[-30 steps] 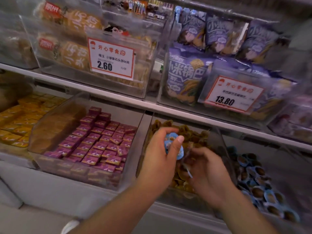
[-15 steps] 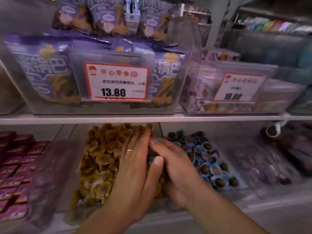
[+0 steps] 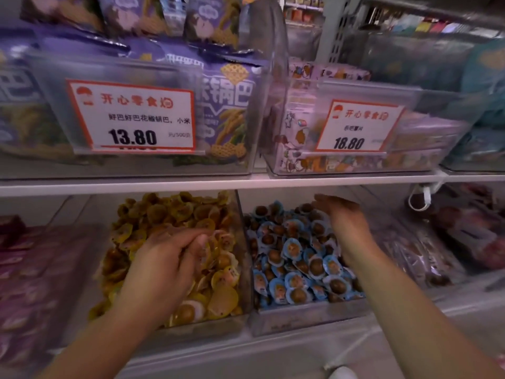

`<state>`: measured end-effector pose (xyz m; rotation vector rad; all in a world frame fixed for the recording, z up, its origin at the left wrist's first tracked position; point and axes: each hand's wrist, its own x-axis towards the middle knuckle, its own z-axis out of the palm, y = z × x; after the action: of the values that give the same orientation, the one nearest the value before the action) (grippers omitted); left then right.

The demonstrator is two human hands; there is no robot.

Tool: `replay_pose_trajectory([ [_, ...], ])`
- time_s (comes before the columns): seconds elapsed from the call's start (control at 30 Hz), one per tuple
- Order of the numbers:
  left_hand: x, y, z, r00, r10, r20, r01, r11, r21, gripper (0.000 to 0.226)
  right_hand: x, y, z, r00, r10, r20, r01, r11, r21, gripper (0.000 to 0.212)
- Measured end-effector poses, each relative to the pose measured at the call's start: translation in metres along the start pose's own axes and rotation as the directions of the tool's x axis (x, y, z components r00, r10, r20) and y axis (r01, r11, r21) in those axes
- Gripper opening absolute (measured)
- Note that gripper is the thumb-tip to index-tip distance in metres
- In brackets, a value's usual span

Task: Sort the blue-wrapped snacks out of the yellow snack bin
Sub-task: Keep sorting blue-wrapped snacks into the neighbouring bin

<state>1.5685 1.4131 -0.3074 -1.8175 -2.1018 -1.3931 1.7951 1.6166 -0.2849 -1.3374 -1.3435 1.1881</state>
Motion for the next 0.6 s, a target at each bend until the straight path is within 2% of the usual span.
replay_pose_trajectory([
  [0.1, -0.001, -0.014, -0.028, 0.995, -0.066, -0.081, 0.072, 0.995, 0.064, 0.028, -0.018, -0.001, 0.014, 0.975, -0.217, -0.037, 0.217, 0.976, -0.019, 0.023],
  [0.17, -0.005, -0.023, -0.050, 0.983, -0.091, -0.158, 0.109, 0.989, 0.104, 0.028, -0.041, -0.011, 0.032, 0.908, -0.419, -0.009, 0.418, 0.906, -0.063, 0.024],
  [0.23, -0.012, -0.030, -0.074, 0.965, -0.118, -0.235, 0.141, 0.986, 0.088, 0.029, -0.073, -0.021, 0.052, 0.812, -0.575, 0.098, 0.582, 0.810, -0.068, 0.022],
  [0.3, -0.022, -0.038, -0.095, 0.948, -0.106, -0.300, 0.136, 0.987, 0.080, 0.027, -0.109, -0.024, 0.075, 0.717, -0.629, 0.301, 0.669, 0.742, -0.042, 0.020],
  [0.37, -0.031, -0.046, -0.112, 0.951, -0.083, -0.296, 0.105, 0.993, 0.060, 0.031, -0.141, -0.027, 0.104, 0.616, -0.493, 0.614, 0.645, 0.763, -0.035, 0.021],
  [0.43, -0.041, -0.053, -0.122, 0.975, -0.029, -0.220, 0.048, 0.996, 0.082, 0.036, -0.161, -0.024, 0.136, 0.449, -0.205, 0.870, 0.587, 0.802, -0.114, 0.024],
  [0.5, -0.053, -0.062, -0.126, 0.993, 0.036, -0.114, -0.014, 0.982, 0.187, 0.033, -0.172, -0.016, 0.164, 0.288, 0.011, 0.958, 0.589, 0.786, -0.187, 0.028],
  [0.53, -0.059, -0.067, -0.127, 0.997, 0.042, -0.063, -0.026, 0.972, 0.234, 0.030, -0.174, -0.011, 0.175, 0.236, 0.062, 0.970, 0.617, 0.762, -0.198, 0.029],
  [0.6, -0.068, -0.076, -0.130, 1.000, 0.008, 0.028, -0.016, 0.952, 0.305, 0.028, -0.175, -0.004, 0.189, 0.184, 0.109, 0.977, 0.700, 0.683, -0.208, 0.031],
])
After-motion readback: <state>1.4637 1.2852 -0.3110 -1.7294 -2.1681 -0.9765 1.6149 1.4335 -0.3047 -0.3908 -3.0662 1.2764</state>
